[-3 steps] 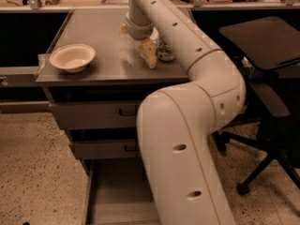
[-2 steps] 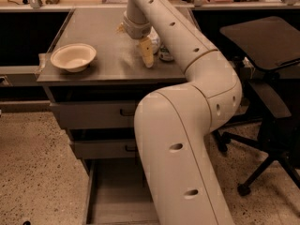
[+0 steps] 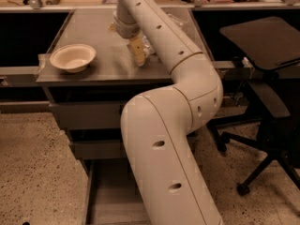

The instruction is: Place blue plastic bottle into bottom drawer

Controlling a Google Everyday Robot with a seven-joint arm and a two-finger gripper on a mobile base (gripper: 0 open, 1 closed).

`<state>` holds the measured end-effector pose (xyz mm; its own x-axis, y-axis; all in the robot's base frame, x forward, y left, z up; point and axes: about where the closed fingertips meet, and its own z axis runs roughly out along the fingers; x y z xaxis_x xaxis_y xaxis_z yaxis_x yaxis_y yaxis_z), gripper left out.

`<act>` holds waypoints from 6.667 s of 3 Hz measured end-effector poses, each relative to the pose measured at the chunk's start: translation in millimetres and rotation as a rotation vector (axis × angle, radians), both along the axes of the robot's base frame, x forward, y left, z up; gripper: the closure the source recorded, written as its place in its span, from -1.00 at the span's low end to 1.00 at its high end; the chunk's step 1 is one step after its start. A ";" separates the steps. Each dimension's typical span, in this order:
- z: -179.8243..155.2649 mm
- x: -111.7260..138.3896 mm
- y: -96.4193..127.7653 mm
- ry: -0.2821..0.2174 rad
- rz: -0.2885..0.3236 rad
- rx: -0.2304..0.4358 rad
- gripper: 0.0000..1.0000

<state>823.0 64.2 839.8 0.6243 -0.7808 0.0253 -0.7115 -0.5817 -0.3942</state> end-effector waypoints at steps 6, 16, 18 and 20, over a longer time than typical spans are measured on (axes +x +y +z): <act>52.3 -8.4 -35.3 -0.083 0.105 0.032 -1.00; 61.7 -38.1 7.6 -0.006 0.178 0.171 1.00; 46.0 -67.5 20.5 0.101 0.180 0.233 1.00; 22.6 -88.5 40.7 0.157 0.212 0.204 0.00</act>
Offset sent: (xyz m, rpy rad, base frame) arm 0.3041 0.4432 -0.5547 -0.0004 -0.0056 -0.0069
